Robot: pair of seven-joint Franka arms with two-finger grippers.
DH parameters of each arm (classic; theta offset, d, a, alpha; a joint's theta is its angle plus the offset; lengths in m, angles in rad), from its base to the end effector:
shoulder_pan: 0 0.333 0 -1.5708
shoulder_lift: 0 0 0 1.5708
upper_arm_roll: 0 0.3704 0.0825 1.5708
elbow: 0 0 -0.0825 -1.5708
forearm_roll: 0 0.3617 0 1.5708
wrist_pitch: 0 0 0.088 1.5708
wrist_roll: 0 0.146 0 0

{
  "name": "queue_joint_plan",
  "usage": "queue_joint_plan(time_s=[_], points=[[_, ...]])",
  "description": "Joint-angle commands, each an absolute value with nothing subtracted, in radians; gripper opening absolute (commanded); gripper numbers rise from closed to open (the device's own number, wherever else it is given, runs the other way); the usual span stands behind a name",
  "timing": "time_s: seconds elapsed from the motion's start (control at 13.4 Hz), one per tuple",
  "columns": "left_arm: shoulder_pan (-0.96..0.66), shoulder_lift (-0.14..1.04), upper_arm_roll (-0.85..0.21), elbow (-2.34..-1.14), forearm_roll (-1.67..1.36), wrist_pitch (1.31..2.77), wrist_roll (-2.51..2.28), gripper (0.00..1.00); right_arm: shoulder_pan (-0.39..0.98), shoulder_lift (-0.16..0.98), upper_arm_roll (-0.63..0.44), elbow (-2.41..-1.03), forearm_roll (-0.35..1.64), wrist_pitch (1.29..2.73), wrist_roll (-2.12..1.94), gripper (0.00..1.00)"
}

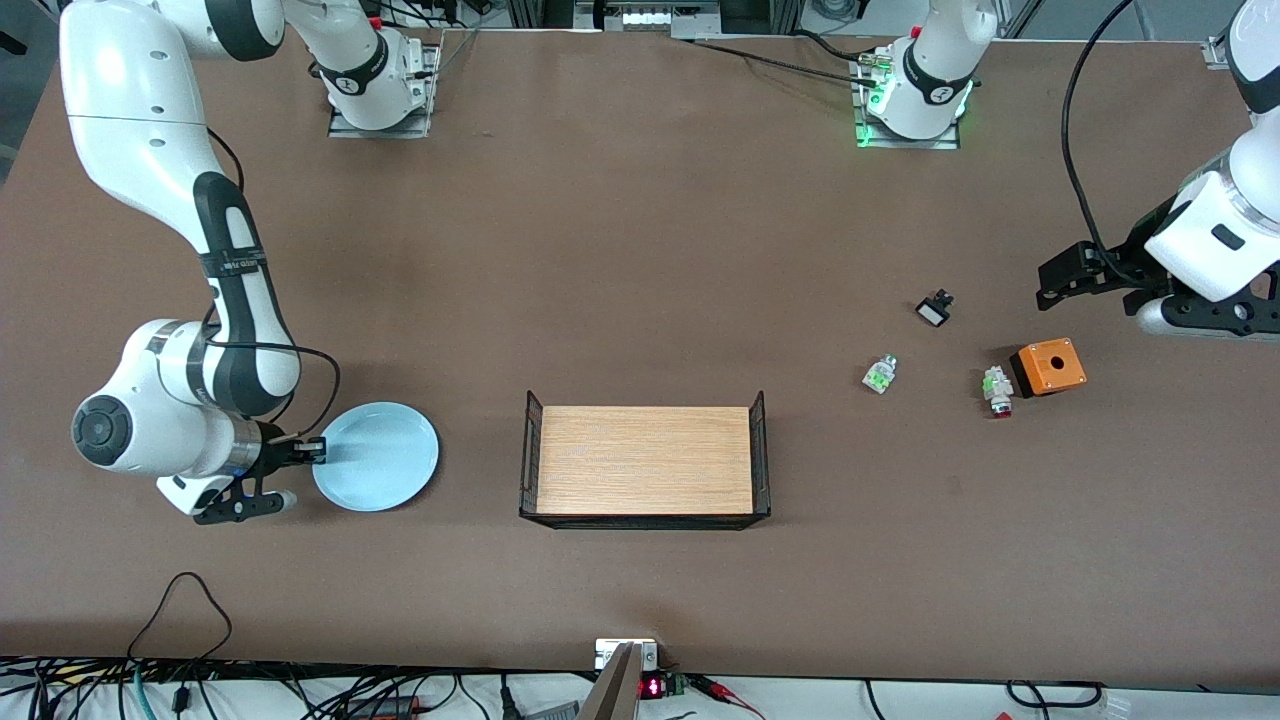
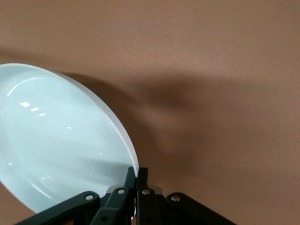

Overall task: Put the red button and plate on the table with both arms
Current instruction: 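Lower the blue plate onto the table with the right gripper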

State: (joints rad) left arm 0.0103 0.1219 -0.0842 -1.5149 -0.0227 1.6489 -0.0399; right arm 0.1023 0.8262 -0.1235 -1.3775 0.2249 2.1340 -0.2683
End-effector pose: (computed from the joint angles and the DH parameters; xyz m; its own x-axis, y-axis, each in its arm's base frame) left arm 0.5813 -0.0430 0.6045 0.9994 -0.0315 0.0112 -0.0318 -0.9989 0.0333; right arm 0.7476 0.0213 0.2274 0.9865 0.1588 -0.0391 0.1540 -0.9824 -0.1054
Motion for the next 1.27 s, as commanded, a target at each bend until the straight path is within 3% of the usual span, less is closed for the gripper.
queue_joint_plan(time_s=[0.0, 0.67, 0.82, 0.97, 1.05, 1.2], points=[[0.003, 0.110, -0.078, -1.506, -0.035, 1.631, -0.044, 1.00, 0.100, 0.859, -0.112, -1.387, 0.244, 2.221, -0.281, 0.00], [0.005, 0.109, -0.072, -1.505, -0.035, 1.628, -0.028, 1.00, 0.103, 0.884, -0.100, -1.381, 0.241, 2.275, -0.268, 0.12], [0.006, 0.109, -0.072, -1.505, -0.035, 1.628, -0.028, 1.00, 0.106, 0.884, -0.098, -1.378, 0.241, 2.275, -0.268, 0.28], [0.006, 0.109, -0.072, -1.506, -0.035, 1.628, -0.028, 1.00, 0.124, 0.881, -0.098, -1.376, 0.239, 2.270, -0.267, 0.68], [0.006, 0.110, -0.072, -1.506, -0.035, 1.628, -0.028, 1.00, 0.126, 0.877, -0.100, -1.374, 0.236, 2.266, -0.270, 1.00], [0.006, 0.110, -0.072, -1.505, -0.035, 1.628, -0.028, 1.00, 0.146, 0.859, -0.101, -1.352, 0.229, 2.219, -0.270, 1.00]])
